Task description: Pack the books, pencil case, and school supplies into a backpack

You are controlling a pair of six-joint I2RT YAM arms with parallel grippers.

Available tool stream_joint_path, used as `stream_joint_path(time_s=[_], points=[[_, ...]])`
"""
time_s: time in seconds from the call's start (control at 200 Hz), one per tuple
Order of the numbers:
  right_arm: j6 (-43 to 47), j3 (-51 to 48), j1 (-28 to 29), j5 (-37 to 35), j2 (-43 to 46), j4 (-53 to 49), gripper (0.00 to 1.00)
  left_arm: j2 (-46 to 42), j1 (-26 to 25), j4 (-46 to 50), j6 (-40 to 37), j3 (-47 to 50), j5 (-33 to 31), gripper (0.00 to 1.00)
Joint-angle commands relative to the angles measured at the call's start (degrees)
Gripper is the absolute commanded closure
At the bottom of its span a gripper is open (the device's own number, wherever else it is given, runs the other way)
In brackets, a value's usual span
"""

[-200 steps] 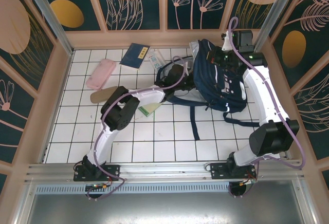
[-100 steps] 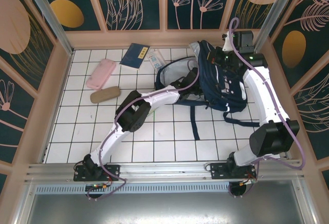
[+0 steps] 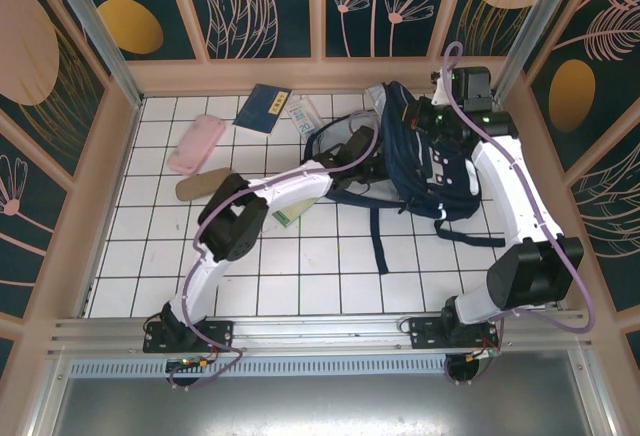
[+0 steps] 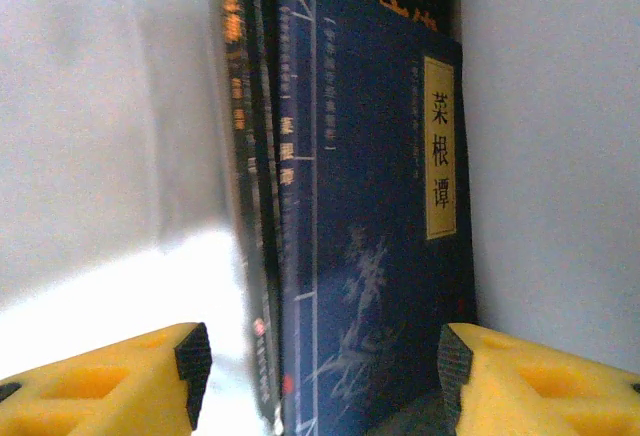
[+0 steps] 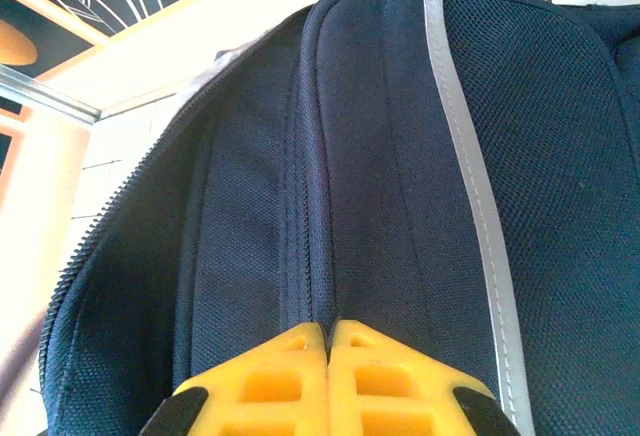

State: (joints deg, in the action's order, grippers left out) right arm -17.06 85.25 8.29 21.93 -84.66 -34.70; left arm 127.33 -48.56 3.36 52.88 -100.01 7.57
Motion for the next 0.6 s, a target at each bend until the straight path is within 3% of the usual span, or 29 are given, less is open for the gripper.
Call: stream_joint_path(time_s=[0.0,0.365,0.595], points=[[0.99,-2.02,0.25,-2.56,2.77,5.19,1.0,-8.65,2.57,-1.36,-1.9,6.62,-1.08,0.36],[3.13,-10.24,5.21,-8.83,0.16,10.02,1.0,-28.43,7.17,5.05,-6.45,24.49,-4.81,0.35],[3.46,-13.52,8.0,-11.69,-1.84,11.9,1.0,-33.87,9.79,6.42,-5.23,34.43,-8.52,0.49]])
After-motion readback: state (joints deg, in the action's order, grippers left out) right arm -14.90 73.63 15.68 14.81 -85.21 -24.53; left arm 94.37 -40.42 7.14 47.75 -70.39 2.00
